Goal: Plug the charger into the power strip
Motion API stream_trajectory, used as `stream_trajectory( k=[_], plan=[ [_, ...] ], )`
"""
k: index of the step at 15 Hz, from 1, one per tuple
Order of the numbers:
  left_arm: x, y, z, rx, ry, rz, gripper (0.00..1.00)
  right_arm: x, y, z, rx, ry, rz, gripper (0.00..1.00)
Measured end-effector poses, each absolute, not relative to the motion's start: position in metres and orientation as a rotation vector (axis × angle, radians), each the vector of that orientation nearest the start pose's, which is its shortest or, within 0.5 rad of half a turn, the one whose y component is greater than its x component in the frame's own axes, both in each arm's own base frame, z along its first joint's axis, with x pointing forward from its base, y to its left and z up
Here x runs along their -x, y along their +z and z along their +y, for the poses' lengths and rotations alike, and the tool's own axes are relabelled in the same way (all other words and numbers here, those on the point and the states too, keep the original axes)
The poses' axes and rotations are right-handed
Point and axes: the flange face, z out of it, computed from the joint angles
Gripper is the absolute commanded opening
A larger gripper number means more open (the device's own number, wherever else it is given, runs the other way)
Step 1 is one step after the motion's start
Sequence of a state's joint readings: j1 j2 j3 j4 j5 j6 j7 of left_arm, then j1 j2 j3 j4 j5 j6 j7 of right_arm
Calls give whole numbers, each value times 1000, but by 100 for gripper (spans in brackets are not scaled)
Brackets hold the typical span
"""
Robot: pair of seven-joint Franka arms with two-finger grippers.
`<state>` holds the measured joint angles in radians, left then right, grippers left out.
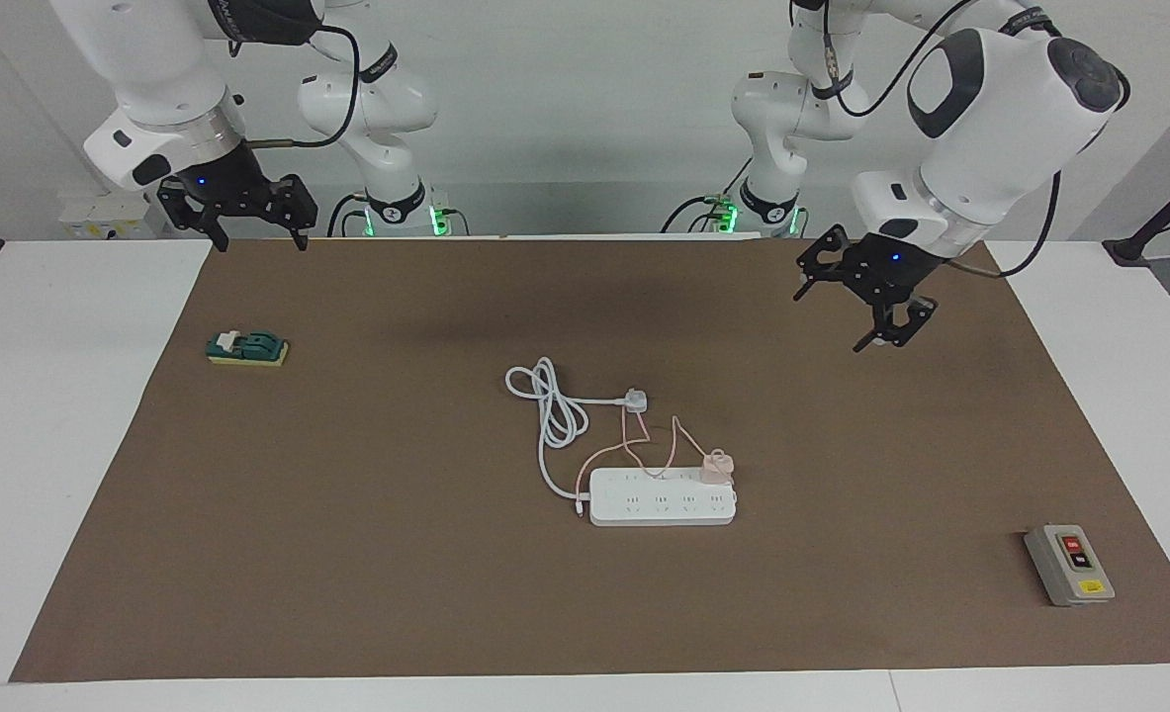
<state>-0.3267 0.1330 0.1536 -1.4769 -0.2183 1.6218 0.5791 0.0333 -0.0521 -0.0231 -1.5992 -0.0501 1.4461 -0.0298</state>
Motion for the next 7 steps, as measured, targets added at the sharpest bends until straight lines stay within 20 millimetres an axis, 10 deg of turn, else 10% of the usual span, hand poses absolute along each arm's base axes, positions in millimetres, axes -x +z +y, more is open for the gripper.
stream_trajectory(
  k=[7],
  plan=[
    [-564, 629, -87, 3255, 26, 425, 100, -525, 629, 2, 3165, 160, -61, 100]
  ],
)
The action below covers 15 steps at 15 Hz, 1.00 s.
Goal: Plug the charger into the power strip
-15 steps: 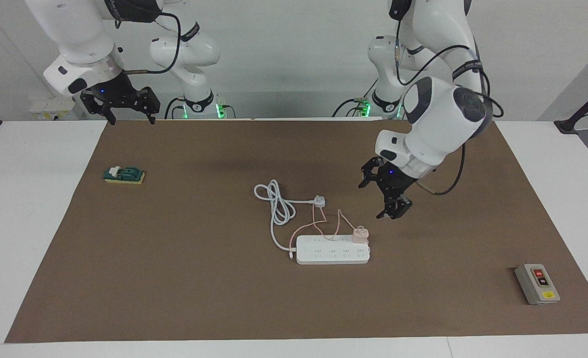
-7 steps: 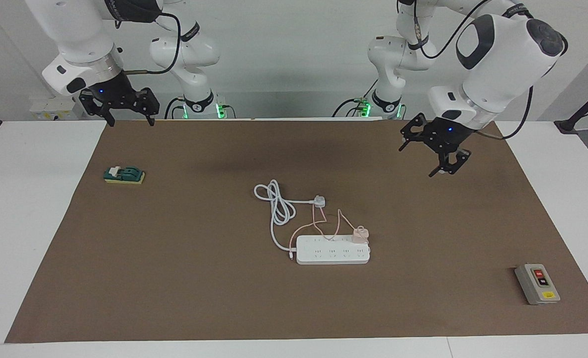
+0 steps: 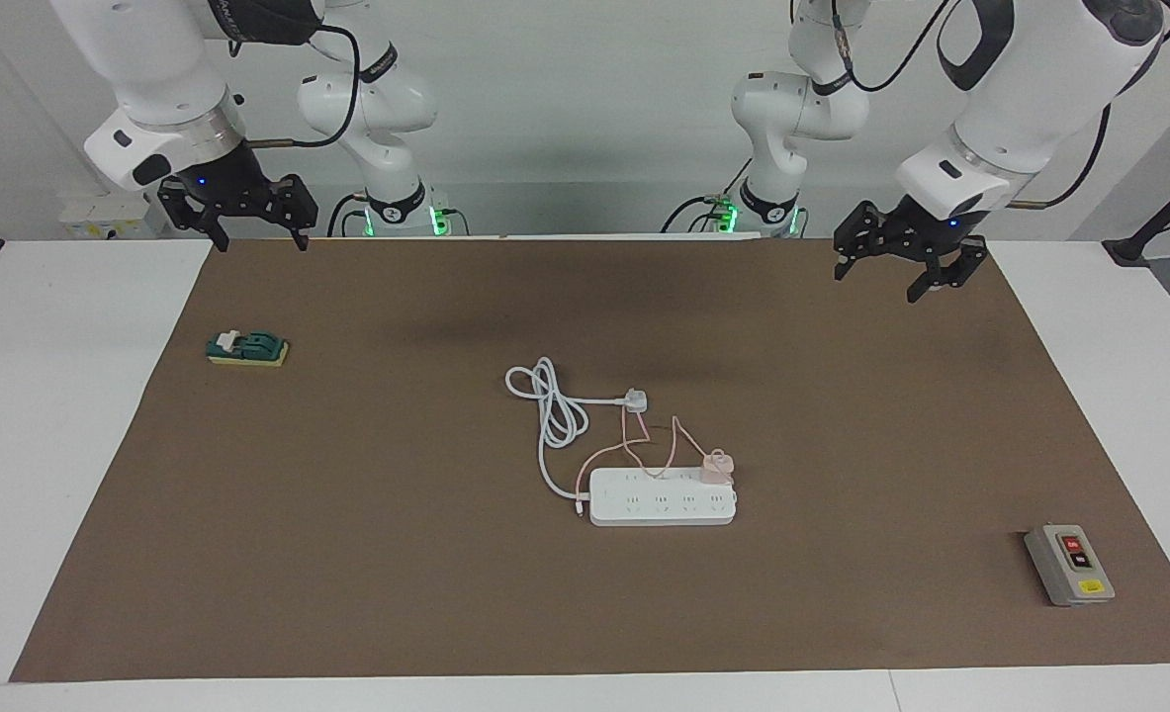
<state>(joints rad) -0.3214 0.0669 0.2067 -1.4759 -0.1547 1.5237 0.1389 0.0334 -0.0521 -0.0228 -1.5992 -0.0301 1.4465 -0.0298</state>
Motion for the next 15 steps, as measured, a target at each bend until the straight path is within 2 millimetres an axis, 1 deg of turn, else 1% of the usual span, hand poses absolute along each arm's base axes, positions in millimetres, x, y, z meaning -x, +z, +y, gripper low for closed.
stream_trajectory(
  k=[1, 3, 4, 7, 8, 9, 13, 15],
  plan=[
    [-562, 635, -75, 3264, 15, 359, 100, -525, 629, 3, 3154, 159, -62, 100],
    [-556, 644, -60, 3274, 5, 286, 100, -525, 629, 3, 3151, 159, -62, 100],
    [-555, 646, -51, 3276, 8, 245, 100, -525, 629, 3, 3150, 159, -62, 100],
    [-555, 643, -11, 3283, 18, 124, 100, -525, 629, 3, 3150, 159, -60, 100],
    [-555, 642, -7, 3284, 21, 110, 100, -525, 629, 3, 3150, 159, -59, 100],
    [-554, 641, -8, 3275, 26, 116, 100, -525, 629, 3, 3150, 159, -59, 100],
    [-550, 631, -30, 3177, 101, 169, 100, -525, 629, 3, 3150, 159, -60, 100],
    [-547, 628, -30, 3160, 148, 168, 100, -525, 629, 3, 3150, 159, -60, 100]
  ],
)
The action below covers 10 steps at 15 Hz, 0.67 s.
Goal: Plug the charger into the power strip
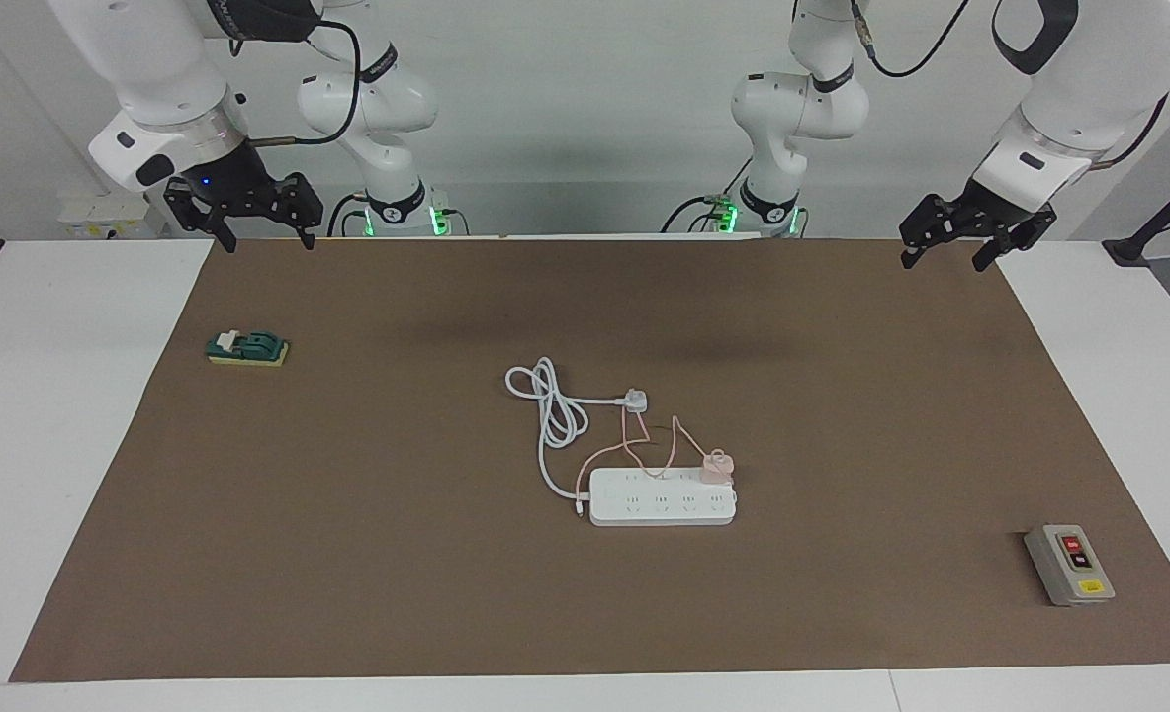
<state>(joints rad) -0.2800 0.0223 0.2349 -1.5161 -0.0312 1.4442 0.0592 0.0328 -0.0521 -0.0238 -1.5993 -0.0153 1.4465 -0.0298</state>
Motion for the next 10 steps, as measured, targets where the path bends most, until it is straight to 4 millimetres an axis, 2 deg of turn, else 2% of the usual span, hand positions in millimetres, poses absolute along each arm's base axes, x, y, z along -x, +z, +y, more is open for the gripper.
stream_trajectory(
  k=[3, 6, 8, 10],
  plan=[
    [-546, 621, -26, 3153, 187, 133, 100, -525, 629, 2, 3150, 159, -59, 100],
    [-542, 607, -39, 3148, 219, 19, 100, -525, 629, 2, 3150, 159, -59, 100],
    [-540, 601, -46, 3150, 184, 9, 100, -525, 629, 3, 3150, 159, -59, 100],
    [-538, 602, -40, 3152, 160, -8, 100, -525, 629, 3, 3150, 159, -60, 100]
  ],
)
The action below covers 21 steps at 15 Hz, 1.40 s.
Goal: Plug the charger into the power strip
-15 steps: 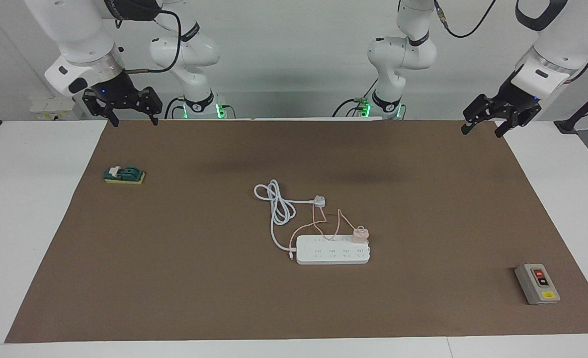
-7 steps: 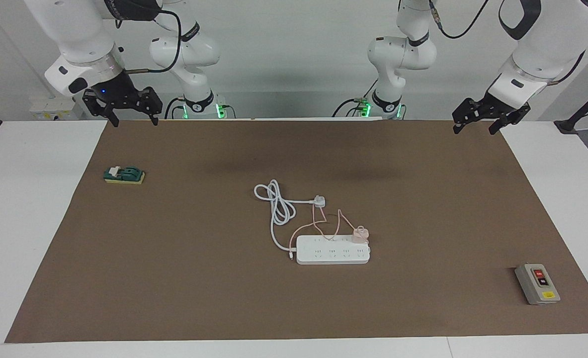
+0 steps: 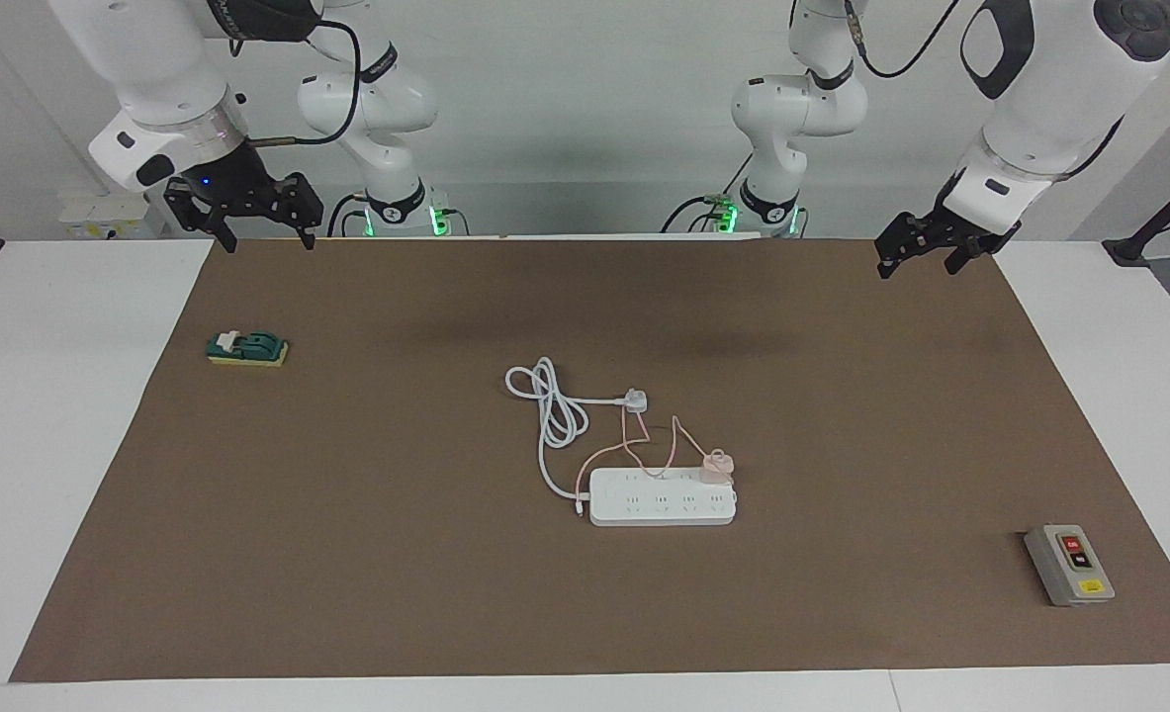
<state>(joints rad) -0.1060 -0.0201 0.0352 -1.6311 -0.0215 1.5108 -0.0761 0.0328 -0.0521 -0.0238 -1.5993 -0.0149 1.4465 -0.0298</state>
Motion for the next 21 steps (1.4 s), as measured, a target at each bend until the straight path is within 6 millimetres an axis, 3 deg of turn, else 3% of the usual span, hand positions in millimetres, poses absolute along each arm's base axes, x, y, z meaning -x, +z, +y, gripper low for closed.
stream_trajectory(
  k=[6, 21],
  plan=[
    [-538, 606, -34, 3157, 136, 100, 100, -525, 629, 3, 3150, 159, -60, 100],
    [-544, 596, -40, 3157, 90, 139, 100, -525, 627, 3, 3149, 165, -60, 100]
  ],
)
